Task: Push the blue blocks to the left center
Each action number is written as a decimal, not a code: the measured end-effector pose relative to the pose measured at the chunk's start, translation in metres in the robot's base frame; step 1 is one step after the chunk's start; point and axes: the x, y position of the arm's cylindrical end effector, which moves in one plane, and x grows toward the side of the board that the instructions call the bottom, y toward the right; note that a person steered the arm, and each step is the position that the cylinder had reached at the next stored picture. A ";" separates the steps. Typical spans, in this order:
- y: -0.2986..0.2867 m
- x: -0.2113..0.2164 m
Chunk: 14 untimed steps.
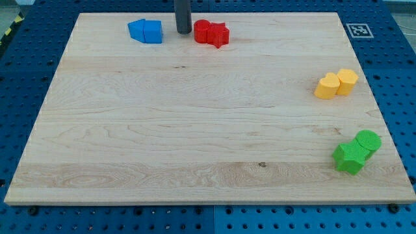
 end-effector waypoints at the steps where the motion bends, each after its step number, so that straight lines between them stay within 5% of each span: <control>1: -0.030 -0.009; 4: -0.116 -0.055; 7: -0.048 -0.049; 10: 0.001 0.017; 12: 0.001 0.035; 14: -0.030 0.011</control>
